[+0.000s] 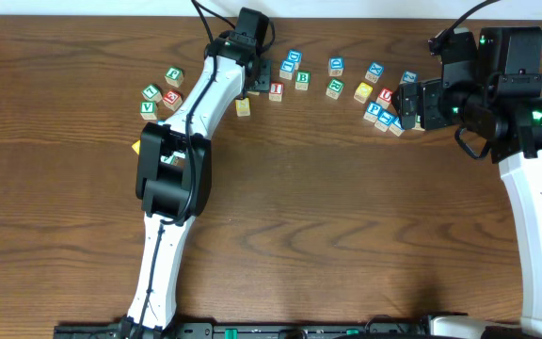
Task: Spell out NEURIPS
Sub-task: 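Lower the left gripper and grasp the green N block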
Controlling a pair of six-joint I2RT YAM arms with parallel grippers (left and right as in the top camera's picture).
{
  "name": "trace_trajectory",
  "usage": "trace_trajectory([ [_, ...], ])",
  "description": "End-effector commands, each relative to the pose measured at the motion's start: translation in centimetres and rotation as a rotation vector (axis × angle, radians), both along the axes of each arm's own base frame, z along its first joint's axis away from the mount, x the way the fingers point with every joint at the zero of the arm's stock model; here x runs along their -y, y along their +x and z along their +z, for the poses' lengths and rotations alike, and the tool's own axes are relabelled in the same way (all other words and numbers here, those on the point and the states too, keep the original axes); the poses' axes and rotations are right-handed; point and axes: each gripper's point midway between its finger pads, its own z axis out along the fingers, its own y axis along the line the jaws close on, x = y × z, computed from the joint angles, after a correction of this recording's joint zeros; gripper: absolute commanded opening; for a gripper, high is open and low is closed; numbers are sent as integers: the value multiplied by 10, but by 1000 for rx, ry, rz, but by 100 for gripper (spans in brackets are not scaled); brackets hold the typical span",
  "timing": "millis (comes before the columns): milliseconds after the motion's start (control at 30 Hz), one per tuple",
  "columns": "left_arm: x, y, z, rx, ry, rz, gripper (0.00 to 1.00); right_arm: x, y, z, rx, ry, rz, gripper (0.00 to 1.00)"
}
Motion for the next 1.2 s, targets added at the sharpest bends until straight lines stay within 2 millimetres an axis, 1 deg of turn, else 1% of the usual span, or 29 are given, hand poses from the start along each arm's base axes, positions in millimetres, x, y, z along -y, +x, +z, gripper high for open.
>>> trace_trajectory([
  [0, -2, -5, -18, -29, 33, 2, 57, -1, 2, 9, 24, 11, 7, 99],
  [200, 2, -6, -23, -36, 35, -6, 53, -1, 2, 9, 24, 11, 6, 99],
  [433, 3, -8, -28, -45, 38, -8, 53, -1, 2, 9, 24, 11, 6, 99],
  [633, 2, -9, -37, -60, 43, -8, 48, -1, 2, 9, 24, 11, 6, 99],
  [767, 2, -9, -37, -57, 42, -8, 45, -1, 2, 9, 24, 11, 7, 99],
  [967, 3, -8, -37, -55, 41, -8, 38, -1, 2, 9, 24, 11, 6, 99],
  [1167, 4, -7, -35, -50, 40, -9, 36, -1, 2, 9, 24, 10, 7, 99],
])
